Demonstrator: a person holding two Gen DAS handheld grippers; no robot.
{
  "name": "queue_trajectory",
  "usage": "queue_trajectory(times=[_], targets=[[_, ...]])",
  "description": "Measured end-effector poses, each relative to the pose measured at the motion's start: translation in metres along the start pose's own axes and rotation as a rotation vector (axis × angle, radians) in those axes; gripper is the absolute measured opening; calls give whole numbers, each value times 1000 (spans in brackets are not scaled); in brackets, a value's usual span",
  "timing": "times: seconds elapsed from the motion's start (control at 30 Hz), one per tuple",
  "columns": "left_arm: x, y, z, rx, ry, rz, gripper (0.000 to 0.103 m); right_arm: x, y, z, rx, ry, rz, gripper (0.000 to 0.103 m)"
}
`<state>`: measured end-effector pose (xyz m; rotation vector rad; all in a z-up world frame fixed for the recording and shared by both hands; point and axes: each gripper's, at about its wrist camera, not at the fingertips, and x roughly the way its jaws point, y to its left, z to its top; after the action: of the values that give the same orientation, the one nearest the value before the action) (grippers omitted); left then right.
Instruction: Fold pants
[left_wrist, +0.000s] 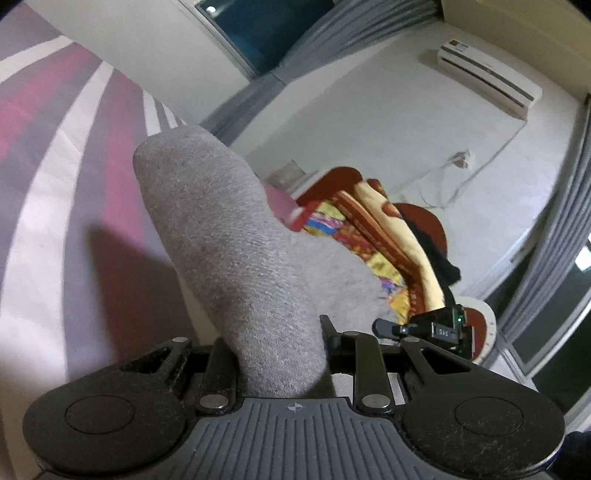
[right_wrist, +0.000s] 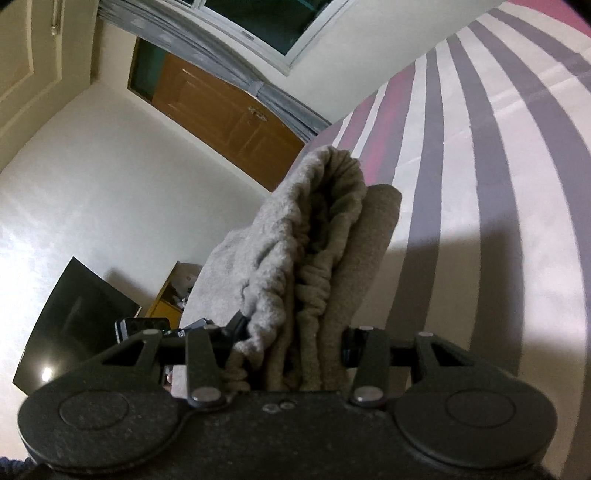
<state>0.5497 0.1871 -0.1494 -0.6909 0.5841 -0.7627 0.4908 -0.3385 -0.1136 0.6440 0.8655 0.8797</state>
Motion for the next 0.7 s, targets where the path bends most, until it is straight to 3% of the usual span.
queue_trajectory(times=[0.27, 0.43, 0.5, 0.63, 0.7], targets=[[24, 55, 7, -36, 34, 58, 25, 49, -38, 11, 15, 61, -5, 44], [47, 98, -10, -68, 85, 117, 25, 70, -75, 3, 58, 92, -53, 47], [50, 117, -21, -108, 71, 96, 28, 76, -94, -7, 85, 96, -61, 45], [51, 119, -25, -128, 70, 97, 29, 73, -95, -15, 96, 74, -49, 50], [49, 116, -25, -156, 73, 117, 36, 74, -92, -11, 118, 86, -73, 55]])
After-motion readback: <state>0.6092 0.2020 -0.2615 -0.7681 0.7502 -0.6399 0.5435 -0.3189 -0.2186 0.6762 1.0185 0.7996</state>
